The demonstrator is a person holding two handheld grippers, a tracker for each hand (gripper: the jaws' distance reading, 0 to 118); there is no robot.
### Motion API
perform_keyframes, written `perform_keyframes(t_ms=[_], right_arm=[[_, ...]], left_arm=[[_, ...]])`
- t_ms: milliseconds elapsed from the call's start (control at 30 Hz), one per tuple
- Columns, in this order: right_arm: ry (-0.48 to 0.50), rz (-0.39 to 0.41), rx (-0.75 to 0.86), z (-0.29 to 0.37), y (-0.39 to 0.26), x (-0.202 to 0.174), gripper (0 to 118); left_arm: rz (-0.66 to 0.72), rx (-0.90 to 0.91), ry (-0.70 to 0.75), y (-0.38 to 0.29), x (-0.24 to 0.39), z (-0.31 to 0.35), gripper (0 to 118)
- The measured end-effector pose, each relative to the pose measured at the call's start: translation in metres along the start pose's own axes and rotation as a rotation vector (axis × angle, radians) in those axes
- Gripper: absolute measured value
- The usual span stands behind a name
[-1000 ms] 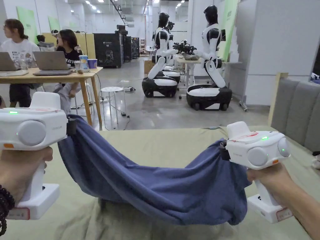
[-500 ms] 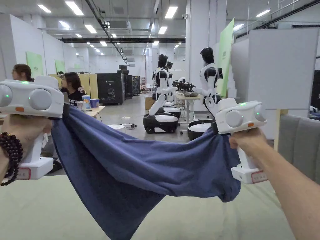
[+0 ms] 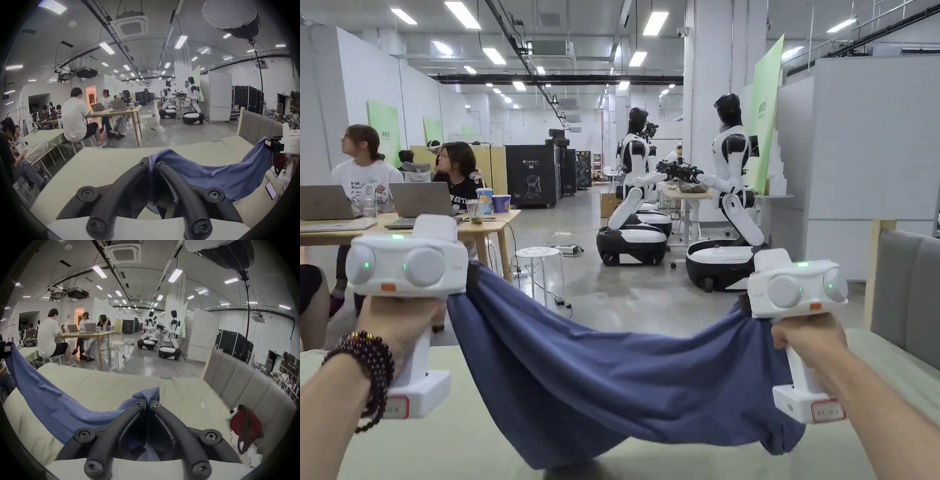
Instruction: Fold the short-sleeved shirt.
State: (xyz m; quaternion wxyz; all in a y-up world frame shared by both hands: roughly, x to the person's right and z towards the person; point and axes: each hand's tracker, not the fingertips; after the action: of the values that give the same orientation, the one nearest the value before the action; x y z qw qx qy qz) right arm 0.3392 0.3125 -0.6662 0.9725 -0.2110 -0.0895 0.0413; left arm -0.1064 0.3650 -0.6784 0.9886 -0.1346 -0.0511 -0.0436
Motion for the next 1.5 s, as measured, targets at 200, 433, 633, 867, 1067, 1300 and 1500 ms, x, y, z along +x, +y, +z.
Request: perform_keyframes(t_ms=[200,433,633,867,1067,1300,1500], right_arm=[[-0.013,0.027,-0.189,-0.048,-0.097,-0.005,4],[0.004,-0.001,-0.199,-0.042,-0.139,0.001,4],[0.049,0.061,-0.2,0.014,-0.187,0.0,4],[0.074,0.187,-0.254,0.06,-0.258,-0.007,4],[0.087,0.17,-0.259,0.105,-0.283,-0.003,4],[0.107,0.152,-0.284,0.148,-0.315,0.008,4],[0.102,0.153,-0.31,0.151,-0.335,0.011,3]], left_arm=[[-0.01,-0.16,-0.049,-0.099,0.014,-0.03,2],[0.009,-0.198,-0.072,-0.15,0.008,-0.021,2],[0.0,-0.214,-0.131,-0.2,-0.005,0.041,2],[0.053,-0.305,-0.146,-0.288,-0.025,0.122,2],[0.001,-0.329,-0.171,-0.331,-0.028,0.19,2],[-0.051,-0.342,-0.192,-0.353,-0.029,0.241,2],[-0.087,-0.362,-0.185,-0.365,-0.02,0.237,2]])
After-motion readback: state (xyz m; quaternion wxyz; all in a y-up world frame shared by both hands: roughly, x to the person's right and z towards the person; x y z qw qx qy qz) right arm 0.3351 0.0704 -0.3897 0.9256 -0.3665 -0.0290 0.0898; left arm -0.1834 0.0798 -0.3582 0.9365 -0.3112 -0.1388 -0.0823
